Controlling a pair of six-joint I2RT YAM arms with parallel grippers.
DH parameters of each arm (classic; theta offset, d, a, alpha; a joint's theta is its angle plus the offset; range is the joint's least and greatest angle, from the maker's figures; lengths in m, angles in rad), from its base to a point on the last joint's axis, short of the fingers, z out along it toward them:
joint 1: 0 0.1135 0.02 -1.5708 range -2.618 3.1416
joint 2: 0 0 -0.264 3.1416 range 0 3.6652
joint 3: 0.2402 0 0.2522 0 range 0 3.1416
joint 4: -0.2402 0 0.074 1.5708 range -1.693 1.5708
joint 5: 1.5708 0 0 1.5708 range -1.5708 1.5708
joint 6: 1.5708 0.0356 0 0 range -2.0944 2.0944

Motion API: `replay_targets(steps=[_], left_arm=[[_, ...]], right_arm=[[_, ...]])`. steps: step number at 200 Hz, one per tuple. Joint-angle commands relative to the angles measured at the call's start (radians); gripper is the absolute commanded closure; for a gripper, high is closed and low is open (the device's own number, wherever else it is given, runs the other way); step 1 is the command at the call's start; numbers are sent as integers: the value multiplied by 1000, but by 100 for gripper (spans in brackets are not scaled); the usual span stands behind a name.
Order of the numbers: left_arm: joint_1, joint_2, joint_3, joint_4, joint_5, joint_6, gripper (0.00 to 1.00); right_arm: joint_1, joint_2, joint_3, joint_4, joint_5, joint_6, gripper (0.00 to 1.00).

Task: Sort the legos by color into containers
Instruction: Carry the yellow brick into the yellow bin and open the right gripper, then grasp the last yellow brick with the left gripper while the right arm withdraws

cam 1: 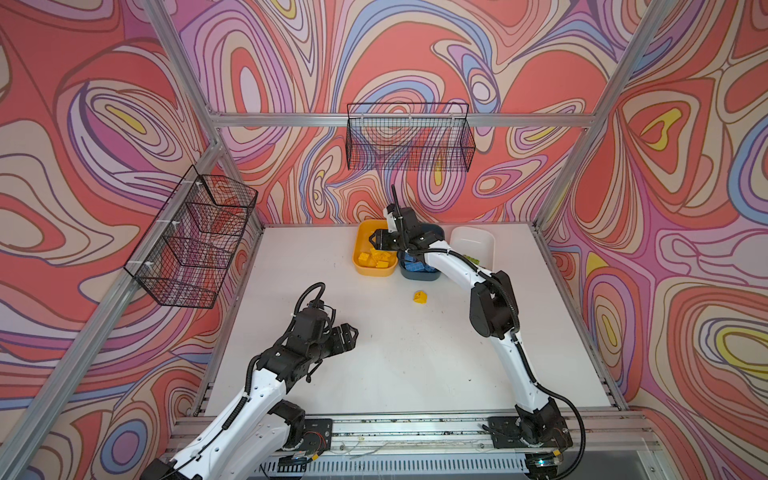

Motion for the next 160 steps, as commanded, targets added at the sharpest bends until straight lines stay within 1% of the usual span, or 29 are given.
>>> replay_targets(steps=[1,19,21,37,57,80,118,141,160], left_arm=[[-4,-5,6,-20,-4,5,14],[-15,8,12,-28,-30,11,14],[-18,10,40,-27,-34,12,14],[-37,29,69,-21,-60,16,15],[-98,87,114,-11,-108,29,15],[-165,211,186,24,-137,44,16],[-254,488,353,88,-150,80,17],[-282,667,489,104,-124,104,18],[-298,801,606,106,-96,119,18]], right_arm=[[2,-1,36,11,-20,-11,27],[2,-29,19,20,-4,-22,21],[2,-32,17,20,-2,-25,21],[1,-76,-4,13,9,-43,19],[-4,-172,-73,13,20,-65,18],[-23,-353,-259,62,23,-68,17],[-70,-719,-684,161,37,-29,14],[-111,-930,-909,176,57,6,12],[-169,-1084,-1067,156,74,45,12]])
